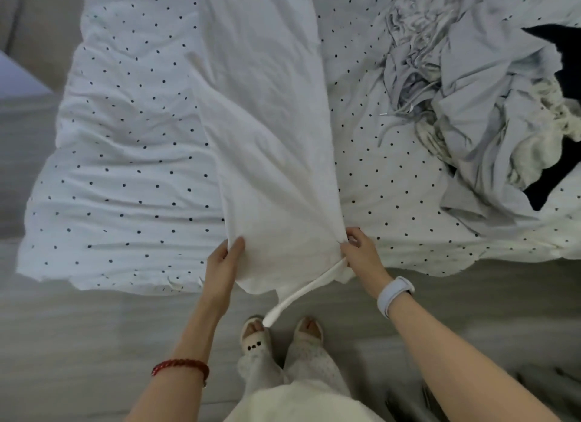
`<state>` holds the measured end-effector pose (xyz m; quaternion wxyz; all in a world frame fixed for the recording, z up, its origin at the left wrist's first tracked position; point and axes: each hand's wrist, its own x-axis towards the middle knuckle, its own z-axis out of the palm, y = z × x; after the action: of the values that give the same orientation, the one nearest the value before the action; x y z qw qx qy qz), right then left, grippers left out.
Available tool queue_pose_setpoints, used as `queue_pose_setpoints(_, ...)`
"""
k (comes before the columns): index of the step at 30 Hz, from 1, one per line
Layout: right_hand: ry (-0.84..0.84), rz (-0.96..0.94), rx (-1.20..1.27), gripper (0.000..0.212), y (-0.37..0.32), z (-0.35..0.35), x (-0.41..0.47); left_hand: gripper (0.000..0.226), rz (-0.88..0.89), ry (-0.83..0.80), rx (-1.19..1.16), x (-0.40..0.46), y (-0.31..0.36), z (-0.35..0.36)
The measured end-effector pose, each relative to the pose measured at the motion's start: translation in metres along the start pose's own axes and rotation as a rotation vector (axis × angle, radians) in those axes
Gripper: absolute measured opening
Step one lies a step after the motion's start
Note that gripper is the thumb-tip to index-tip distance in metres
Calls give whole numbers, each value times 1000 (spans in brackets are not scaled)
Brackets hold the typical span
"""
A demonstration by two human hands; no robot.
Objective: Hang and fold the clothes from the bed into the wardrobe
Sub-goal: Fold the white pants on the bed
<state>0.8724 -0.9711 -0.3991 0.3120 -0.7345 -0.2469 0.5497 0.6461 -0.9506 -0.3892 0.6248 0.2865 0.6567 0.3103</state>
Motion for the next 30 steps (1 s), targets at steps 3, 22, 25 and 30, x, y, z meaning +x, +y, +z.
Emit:
queue_pose_setpoints(3,-25,58,-168,20,19,-1,-9,18,-107,-106,188,-14,-31,-11)
queue_pose_setpoints(22,-116,189,159,20,65,-29,-70,15,-57,-343,135,-78,-34,-20)
queue_pose_setpoints(25,-286,139,-81,22,72,-37,-84,10,-19,-322,293,-86,-41,-16)
queue_pose_setpoints(30,-224,112,-302,13,76,-40,-101,15,42,-242,362,-102,-41,-15)
